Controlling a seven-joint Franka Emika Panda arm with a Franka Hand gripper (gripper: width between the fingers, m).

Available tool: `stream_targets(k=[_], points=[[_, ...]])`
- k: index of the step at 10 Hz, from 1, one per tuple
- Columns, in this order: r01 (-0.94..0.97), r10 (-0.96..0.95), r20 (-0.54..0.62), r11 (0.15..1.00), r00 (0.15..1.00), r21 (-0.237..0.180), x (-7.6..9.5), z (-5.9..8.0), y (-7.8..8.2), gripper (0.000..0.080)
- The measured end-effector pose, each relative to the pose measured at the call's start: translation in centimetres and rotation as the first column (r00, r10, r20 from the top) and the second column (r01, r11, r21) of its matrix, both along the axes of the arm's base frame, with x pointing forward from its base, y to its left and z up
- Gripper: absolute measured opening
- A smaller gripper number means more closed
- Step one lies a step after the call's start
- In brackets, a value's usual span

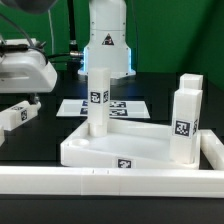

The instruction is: Assemble desk

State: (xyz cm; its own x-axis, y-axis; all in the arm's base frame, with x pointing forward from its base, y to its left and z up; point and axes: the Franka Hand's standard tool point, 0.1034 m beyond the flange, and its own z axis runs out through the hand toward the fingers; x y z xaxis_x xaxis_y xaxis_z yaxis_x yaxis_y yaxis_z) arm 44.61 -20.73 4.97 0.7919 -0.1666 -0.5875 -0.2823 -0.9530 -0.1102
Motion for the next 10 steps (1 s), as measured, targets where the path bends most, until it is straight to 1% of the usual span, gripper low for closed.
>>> stream_targets(k=[1,3,4,5,6,7,8,10], points=[[0.002,-0.002,0.006,1.000,1.000,0.004,-0.4,-0.2,-0.8,0.0649],[0.003,-0.003,0.004,1.000,1.000,0.004,-0.4,-0.2,-0.7,0.0649],[0.005,-0.005,-0.014,1.000,1.000,0.014,-0.6,-0.3,-0.6,0.0649],[0.005,-0.005,-0.017,1.000,1.000,0.013,-0.7,-0.4,-0.6,0.0649],[0.016,-0.015,-0.068,1.000,0.998,0.016,-1.6,-0.6,-0.9,0.0649],[0.031,-0.027,-0.193,0.999,0.981,0.020,-2.9,-0.7,-1.7,0.0649],[0.030,-0.024,-0.278,0.999,0.960,0.021,-3.0,-1.1,-2.2,0.0649],[0.023,-0.002,-0.406,0.999,0.914,0.047,-3.4,-1.8,-2.5,0.0649]])
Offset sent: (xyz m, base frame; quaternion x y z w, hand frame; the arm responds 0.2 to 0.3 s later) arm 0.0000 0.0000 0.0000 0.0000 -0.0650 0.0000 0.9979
